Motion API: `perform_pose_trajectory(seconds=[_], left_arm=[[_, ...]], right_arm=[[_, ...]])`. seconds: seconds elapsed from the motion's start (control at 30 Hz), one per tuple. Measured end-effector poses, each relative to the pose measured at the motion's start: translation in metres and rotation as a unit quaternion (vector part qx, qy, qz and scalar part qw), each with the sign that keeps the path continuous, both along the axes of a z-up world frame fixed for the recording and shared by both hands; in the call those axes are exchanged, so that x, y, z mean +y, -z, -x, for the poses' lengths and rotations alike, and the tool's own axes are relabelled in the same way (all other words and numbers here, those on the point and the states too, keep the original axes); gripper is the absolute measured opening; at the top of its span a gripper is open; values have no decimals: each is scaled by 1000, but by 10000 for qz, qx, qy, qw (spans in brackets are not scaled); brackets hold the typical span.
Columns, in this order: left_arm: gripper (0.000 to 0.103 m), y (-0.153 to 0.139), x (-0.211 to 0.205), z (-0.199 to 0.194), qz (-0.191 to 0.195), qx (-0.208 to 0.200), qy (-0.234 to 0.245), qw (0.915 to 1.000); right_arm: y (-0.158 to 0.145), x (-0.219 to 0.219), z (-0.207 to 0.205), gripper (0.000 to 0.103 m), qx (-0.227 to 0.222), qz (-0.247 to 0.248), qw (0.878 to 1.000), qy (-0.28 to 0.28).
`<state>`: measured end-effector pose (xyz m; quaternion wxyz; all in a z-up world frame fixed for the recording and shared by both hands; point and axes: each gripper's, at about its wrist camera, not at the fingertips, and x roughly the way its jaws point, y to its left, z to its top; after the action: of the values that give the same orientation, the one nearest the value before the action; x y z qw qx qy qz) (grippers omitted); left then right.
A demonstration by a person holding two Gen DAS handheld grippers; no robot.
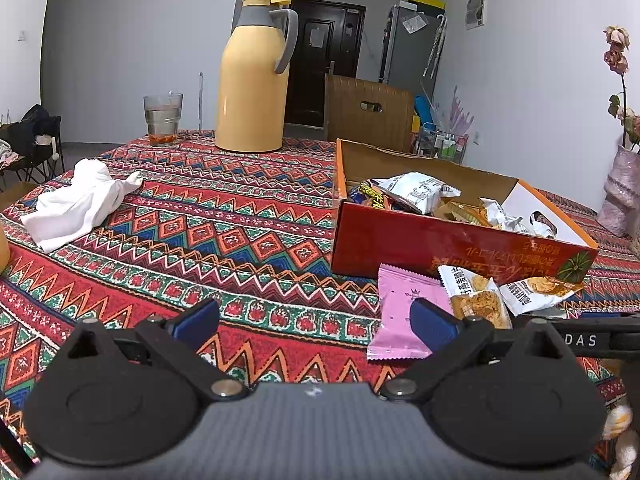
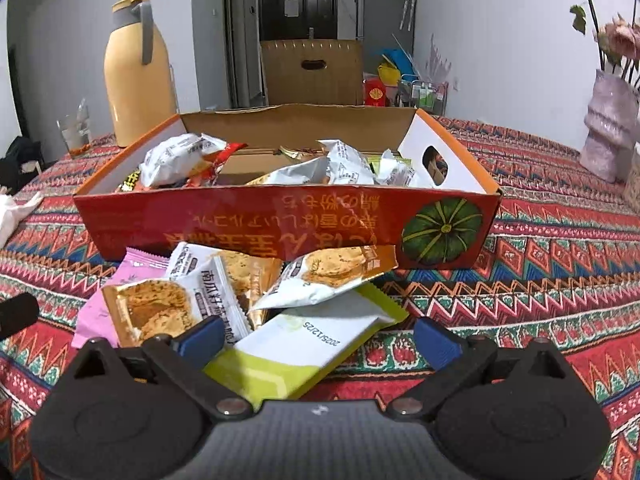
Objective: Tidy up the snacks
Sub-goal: 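Grasp the green-and-white snack bar with the right tool, then grasp a cookie packet with the left tool while the right tool holds the green bar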
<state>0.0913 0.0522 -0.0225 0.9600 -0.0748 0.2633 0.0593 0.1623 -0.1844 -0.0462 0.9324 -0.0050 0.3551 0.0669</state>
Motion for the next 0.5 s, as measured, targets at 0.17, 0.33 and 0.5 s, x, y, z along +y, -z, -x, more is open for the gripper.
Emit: perform_pose_trajectory(seconds=[0.17, 0.33, 0.5], left_arm=[[103, 0, 1, 0, 18, 8, 0, 10000], [103, 0, 1, 0, 19, 23, -14, 10000], [103, 0, 1, 0, 22, 31, -24, 10000]], right_arm=[[8, -7, 4, 67, 188, 145, 9996, -121], [7, -15, 14, 47, 105, 299, 9990, -308], [6, -28, 21, 38, -11, 403, 9988, -267]])
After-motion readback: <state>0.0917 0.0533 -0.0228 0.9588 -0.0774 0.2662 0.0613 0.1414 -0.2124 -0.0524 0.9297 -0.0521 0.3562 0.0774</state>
